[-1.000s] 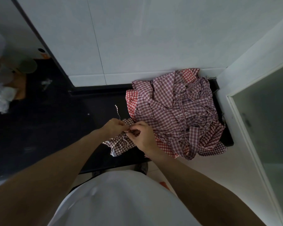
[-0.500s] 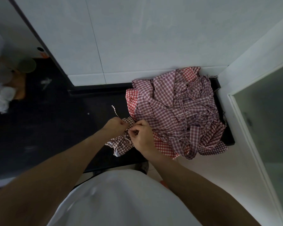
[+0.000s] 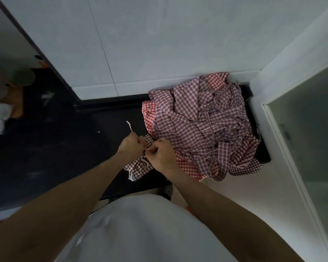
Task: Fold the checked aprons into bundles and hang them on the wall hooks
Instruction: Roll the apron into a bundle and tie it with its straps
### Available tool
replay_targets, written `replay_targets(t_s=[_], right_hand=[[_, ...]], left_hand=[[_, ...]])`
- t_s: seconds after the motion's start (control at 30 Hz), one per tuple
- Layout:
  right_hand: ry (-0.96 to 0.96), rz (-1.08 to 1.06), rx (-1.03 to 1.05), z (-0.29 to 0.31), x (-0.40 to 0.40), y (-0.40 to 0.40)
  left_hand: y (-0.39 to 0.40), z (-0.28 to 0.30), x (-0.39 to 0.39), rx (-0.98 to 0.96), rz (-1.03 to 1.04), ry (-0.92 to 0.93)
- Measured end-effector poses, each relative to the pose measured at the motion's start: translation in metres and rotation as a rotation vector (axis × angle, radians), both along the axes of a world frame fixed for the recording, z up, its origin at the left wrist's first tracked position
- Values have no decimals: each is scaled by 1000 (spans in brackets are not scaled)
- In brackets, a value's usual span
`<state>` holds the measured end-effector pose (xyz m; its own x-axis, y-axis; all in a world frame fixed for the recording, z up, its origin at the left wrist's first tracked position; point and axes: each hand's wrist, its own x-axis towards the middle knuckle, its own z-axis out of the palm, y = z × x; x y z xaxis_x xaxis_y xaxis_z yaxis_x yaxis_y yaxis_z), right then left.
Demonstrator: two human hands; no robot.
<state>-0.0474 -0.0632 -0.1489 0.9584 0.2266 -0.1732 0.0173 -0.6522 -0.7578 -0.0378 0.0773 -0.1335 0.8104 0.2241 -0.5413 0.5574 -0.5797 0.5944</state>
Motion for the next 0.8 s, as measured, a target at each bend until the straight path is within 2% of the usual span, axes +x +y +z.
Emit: replay_targets(t_s=[0.2,0.4,0.53,0.8], right_hand=[[4,-26,-14,2,2,10],[-21,67,8,-2,-3,2],[-16,109,0,-3,-3,4],[71,73,-29,-3,2,11]], left_hand=[[-2,0,-3,47,-39,-55],[6,-6,-2,28,-26,-92],[10,-8,1,-64,150,-107],[14,-19,5,-117,375,-108]])
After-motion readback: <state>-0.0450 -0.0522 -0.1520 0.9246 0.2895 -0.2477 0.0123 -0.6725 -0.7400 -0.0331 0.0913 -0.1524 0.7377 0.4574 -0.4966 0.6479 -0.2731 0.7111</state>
